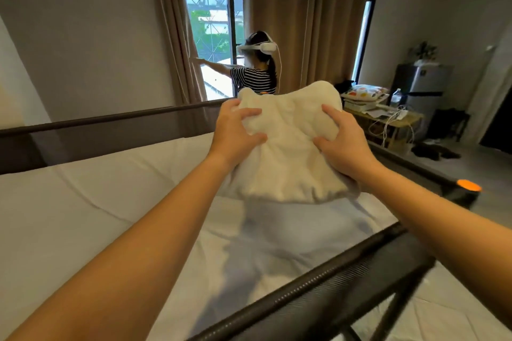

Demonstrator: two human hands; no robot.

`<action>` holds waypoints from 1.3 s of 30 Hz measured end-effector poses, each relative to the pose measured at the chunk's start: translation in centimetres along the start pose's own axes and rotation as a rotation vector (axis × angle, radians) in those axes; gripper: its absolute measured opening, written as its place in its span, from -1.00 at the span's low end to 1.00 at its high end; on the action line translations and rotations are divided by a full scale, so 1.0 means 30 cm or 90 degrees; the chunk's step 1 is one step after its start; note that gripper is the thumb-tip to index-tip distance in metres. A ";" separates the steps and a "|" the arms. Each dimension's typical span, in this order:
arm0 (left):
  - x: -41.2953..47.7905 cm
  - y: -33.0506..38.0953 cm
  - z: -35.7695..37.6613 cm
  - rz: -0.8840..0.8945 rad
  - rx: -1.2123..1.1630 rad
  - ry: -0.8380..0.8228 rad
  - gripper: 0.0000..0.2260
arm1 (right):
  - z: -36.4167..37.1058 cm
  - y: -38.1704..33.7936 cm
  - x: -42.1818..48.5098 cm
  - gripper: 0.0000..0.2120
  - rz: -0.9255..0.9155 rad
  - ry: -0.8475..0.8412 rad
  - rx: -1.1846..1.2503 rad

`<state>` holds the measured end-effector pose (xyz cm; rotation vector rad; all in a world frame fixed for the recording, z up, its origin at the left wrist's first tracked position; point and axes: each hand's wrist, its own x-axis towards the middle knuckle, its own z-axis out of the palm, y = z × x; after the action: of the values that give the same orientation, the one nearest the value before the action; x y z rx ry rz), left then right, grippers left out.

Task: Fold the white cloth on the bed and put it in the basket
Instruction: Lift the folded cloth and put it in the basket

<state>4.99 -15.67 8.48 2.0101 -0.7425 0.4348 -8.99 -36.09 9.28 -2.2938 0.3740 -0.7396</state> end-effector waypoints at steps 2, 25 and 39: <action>-0.009 0.109 0.094 0.029 -0.014 0.001 -0.49 | -0.134 0.054 -0.036 -0.31 0.009 0.028 -0.007; -0.379 1.065 1.162 0.193 -0.187 -0.313 -0.47 | -1.165 0.801 -0.637 -0.31 0.273 0.251 -0.154; -0.637 0.869 1.825 0.106 -0.146 -0.561 -0.48 | -1.021 1.401 -0.783 -0.31 0.488 0.149 -0.185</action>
<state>-25.93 -66.60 -13.75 1.8843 -1.4187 -0.4782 -48.57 -71.94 -10.79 -2.0572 1.4461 -0.5673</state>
